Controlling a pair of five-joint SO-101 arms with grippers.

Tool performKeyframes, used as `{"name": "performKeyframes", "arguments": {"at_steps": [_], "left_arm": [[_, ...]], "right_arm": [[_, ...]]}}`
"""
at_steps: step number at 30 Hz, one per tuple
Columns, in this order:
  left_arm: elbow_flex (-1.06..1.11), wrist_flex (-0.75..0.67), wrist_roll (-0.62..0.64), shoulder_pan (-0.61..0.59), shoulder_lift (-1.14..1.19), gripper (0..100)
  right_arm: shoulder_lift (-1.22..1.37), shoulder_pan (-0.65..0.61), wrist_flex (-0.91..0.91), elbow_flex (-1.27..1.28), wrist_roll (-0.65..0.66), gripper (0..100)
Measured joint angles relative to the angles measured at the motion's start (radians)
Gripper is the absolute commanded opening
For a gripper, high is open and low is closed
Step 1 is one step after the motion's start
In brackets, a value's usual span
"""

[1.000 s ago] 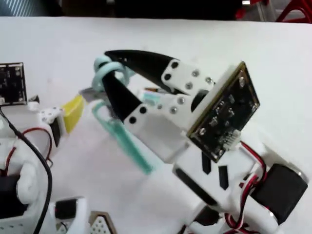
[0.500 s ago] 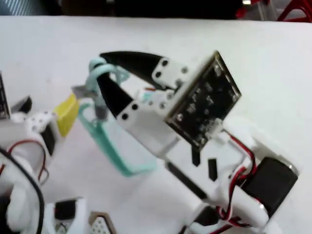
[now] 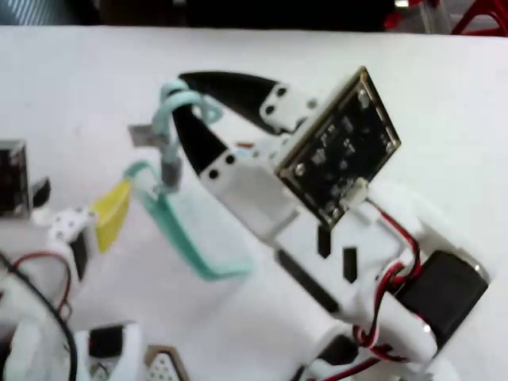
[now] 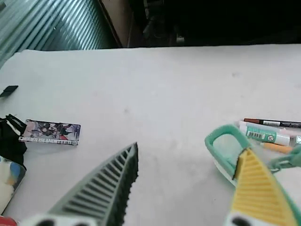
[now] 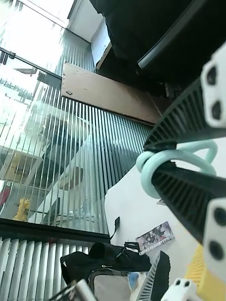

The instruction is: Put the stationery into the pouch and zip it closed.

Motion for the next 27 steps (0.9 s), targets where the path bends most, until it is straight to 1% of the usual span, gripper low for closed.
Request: {"name": "performKeyframes", "arguments": {"at_steps": [9,11,14,17,23,27], "left_arm": [[0.267,-0.198,-0.002,0.000,0.003,34],[0.304,-0.227,-0.002,0.000,0.012,34],[0.321,-0.242,-0.043,0.003,0.015,34],[0.322,-0.245,-0.074,0.044,0.014,34],[0.322,-0.245,-0.086,0.170,0.003,33],[0.321,-0.245,-0.126,0.233,0.066,28]], "right_arm": [[0.000,-0.003,0.000,0.000,0.000,1.7],[0.000,-0.003,0.000,0.000,0.000,1.7],[0.000,0.000,0.000,0.000,0.000,1.7],[0.000,0.005,0.000,0.000,0.000,1.7],[0.000,0.006,0.000,0.000,0.000,1.7],[0.000,0.006,0.000,0.000,0.000,1.7]]}}
